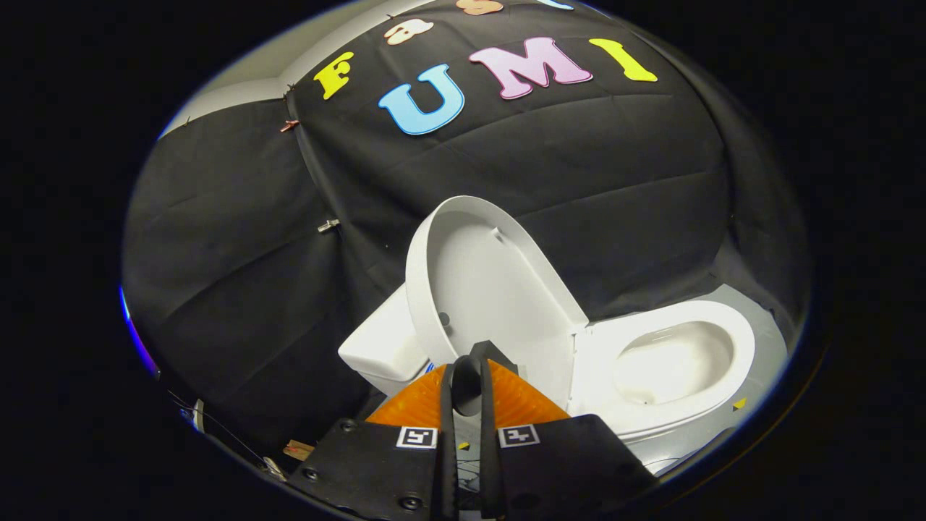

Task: Open the toilet lid.

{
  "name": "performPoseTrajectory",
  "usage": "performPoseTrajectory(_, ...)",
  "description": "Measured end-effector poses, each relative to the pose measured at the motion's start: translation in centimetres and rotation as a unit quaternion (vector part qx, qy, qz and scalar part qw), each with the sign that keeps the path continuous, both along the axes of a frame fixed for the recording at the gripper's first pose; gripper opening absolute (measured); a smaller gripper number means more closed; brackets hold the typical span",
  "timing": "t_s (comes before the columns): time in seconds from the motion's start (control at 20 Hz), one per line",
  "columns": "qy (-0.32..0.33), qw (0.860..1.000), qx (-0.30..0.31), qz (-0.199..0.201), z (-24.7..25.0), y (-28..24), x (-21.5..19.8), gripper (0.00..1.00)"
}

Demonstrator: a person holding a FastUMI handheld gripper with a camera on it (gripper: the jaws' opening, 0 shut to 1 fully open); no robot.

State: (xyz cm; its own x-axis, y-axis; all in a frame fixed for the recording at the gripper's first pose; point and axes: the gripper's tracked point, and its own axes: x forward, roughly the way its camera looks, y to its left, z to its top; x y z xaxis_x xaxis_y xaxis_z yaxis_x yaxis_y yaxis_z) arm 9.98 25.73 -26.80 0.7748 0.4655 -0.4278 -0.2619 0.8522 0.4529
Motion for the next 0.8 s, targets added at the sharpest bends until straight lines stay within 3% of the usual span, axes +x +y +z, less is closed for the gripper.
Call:
performPoseTrajectory(0.1, 0.004, 1.0, 0.019, 0.018, 0.3, 0.8, -0.5, 0.17)
performPoseTrajectory(0.15, 0.002, 0.999, 0.025, 0.02, 0.7, 0.7, -1.0, 0.31)
performPoseTrajectory(0.2, 0.001, 0.999, 0.025, 0.019, 1.1, 0.5, -1.2, 0.31)
performPoseTrajectory(0.3, -0.01, 1.0, 0.021, 0.018, 2.0, 0.0, -1.9, 0.43)
performPoseTrajectory(0.4, -0.025, 1.0, 0.011, 0.012, 3.2, -1.2, -2.4, 0.46)
performPoseTrajectory(0.55, -0.059, 0.998, 0.005, -0.008, 6.9, -4.0, -2.7, 0.82)
performPoseTrajectory(0.65, -0.092, 0.995, -0.005, -0.027, 10.3, -6.4, -3.1, 0.95)
performPoseTrajectory(0.8, -0.141, 0.987, -0.041, -0.06, 15.3, -10.5, -4.2, 0.99)
